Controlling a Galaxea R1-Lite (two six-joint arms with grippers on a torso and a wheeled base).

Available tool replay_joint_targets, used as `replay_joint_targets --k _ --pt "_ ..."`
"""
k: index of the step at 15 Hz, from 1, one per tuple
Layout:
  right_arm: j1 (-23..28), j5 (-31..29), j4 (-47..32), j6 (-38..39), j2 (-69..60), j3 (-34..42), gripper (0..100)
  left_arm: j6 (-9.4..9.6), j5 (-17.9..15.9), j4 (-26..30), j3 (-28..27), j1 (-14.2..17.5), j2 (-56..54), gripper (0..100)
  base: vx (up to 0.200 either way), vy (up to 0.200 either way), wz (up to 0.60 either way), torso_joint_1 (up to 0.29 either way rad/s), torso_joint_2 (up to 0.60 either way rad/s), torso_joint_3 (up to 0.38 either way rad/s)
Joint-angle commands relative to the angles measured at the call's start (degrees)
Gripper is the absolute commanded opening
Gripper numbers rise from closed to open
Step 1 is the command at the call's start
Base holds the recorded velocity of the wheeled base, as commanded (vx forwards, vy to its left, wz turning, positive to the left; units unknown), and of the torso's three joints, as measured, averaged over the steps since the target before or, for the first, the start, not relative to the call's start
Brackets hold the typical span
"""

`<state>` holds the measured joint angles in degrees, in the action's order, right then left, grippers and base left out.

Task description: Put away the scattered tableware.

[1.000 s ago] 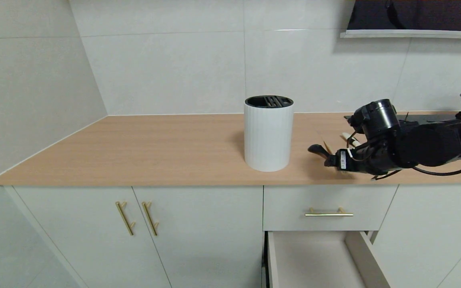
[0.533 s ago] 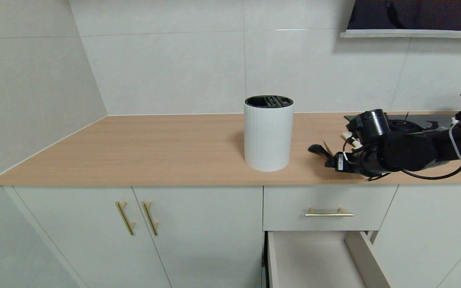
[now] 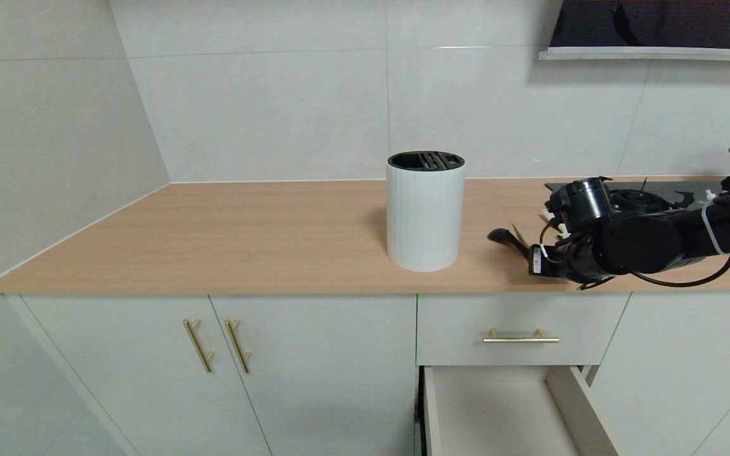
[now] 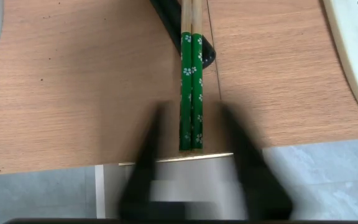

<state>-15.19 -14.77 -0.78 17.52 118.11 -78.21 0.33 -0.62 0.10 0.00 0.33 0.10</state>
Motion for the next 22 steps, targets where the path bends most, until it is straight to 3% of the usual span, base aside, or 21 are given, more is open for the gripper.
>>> replay_joint_targets --k 1,7,11,13,15,18,21,22 --pt "-0.02 0.01 -0.1 -0.03 -0.25 0.08 0 0.02 0.01 -0.01 0.0 0.02 -0.01 100 0.0 0.0 0.0 0.0 0.0 0.0" --pt "0.34 0.01 -0.36 0.06 -2.89 0.52 0 0.02 0.01 -0.01 0.0 0.02 -0.01 100 0.0 0.0 0.0 0.0 0.0 0.0" --pt "-0.54 0.71 -1.59 -0.12 -19.33 10.28 0 0.02 0.01 -0.01 0.0 0.02 -0.01 100 0.0 0.0 0.0 0.0 0.0 0.0" --pt "-1.95 1.33 -9.59 -0.12 -29.61 10.89 0 0.02 0.01 -0.01 0.0 0.02 -0.01 100 0.0 0.0 0.0 0.0 0.0 0.0" --pt "-3.88 6.86 -22.42 -0.12 -38.4 10.71 0 0.02 0.01 -0.01 0.0 0.02 -0.01 100 0.0 0.0 0.0 0.0 0.0 0.0" --pt "-5.11 11.0 -33.76 -0.2 -46.4 11.42 0 0.02 0.01 -0.01 0.0 0.02 -0.01 100 0.0 0.0 0.0 0.0 0.0 0.0" --pt "-6.87 17.32 -35.78 -2.66 -50.0 13.18 0 0.11 0.01 -0.01 0.0 0.02 -0.01 100 0.0 0.0 0.0 0.0 0.0 0.0" --pt "-10.21 20.49 -35.25 -3.28 -50.0 15.64 0 0.02 0.01 -0.01 0.0 0.02 -0.01 100 0.0 0.0 0.0 0.0 0.0 0.0"
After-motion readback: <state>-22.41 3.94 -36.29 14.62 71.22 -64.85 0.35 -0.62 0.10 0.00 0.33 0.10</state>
